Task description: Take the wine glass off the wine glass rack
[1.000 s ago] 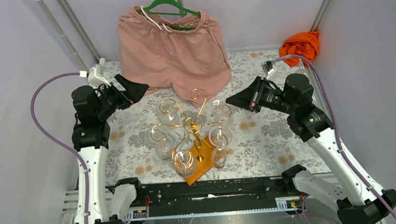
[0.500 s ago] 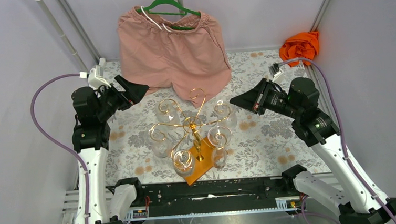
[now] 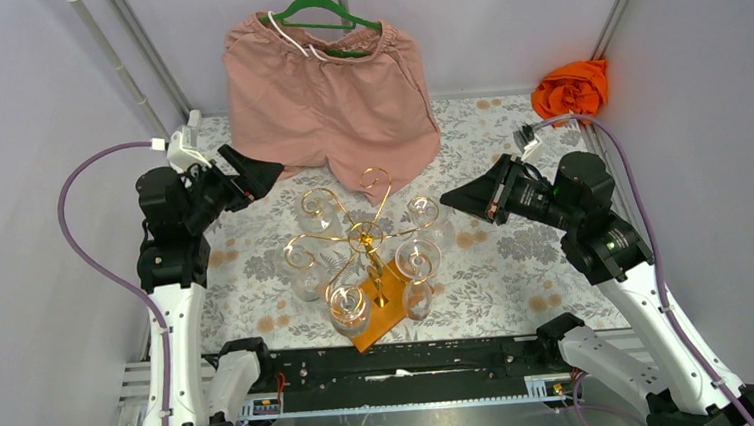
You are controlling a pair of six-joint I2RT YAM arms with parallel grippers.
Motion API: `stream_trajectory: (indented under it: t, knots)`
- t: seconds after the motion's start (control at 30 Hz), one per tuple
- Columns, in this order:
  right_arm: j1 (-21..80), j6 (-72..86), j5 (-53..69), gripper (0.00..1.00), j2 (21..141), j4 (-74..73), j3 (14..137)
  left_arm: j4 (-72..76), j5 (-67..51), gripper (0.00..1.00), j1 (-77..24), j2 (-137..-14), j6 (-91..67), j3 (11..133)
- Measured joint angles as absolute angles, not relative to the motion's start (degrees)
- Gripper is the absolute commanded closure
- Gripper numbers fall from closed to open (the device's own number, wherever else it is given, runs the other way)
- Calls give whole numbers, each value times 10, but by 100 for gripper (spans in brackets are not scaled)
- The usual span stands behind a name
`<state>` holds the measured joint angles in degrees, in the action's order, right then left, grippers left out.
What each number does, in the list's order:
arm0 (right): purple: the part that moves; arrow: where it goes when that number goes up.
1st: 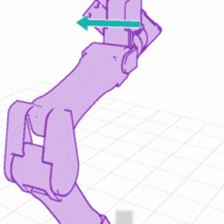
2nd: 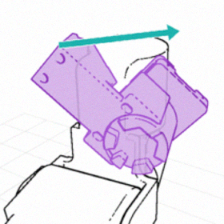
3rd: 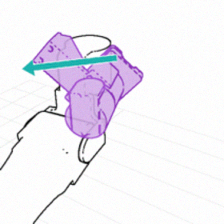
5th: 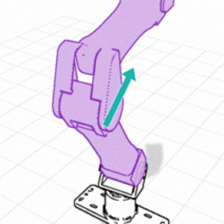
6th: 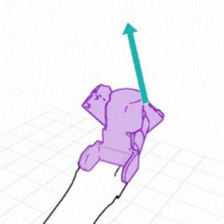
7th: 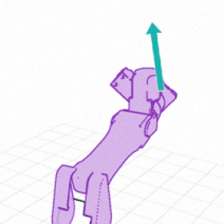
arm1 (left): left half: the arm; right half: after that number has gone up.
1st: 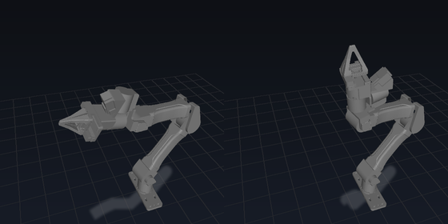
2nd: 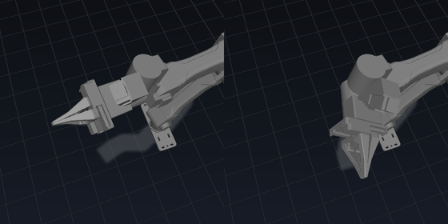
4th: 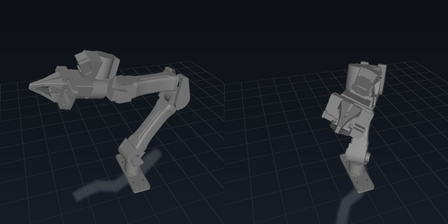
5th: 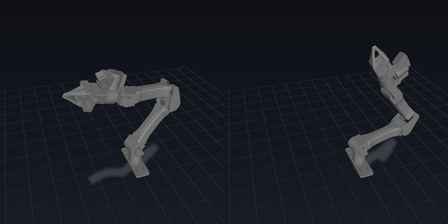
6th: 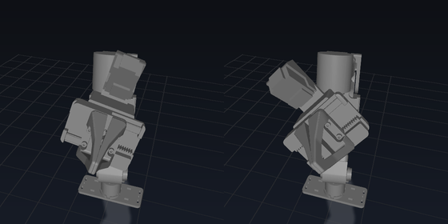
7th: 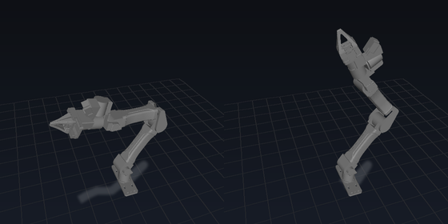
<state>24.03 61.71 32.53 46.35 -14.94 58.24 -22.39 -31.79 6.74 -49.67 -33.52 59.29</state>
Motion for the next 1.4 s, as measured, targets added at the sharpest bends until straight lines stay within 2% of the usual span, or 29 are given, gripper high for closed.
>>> stream_trajectory:
  t: [0.37, 0.63, 0.9, 1.4]
  knots:
    - [246, 618, 350, 100, 464, -149, 582, -225, -319, 7, 67, -489, -335, 593]
    - [287, 620, 349, 100, 486, -139, 588, -227, -319, 7, 67, -489, -335, 593]
    - [339, 613, 319, 100, 521, -126, 608, -228, -319, 7, 67, -489, -335, 593]
    - [345, 588, 294, 100, 575, -117, 630, -229, -319, 7, 67, -489, -326, 593]
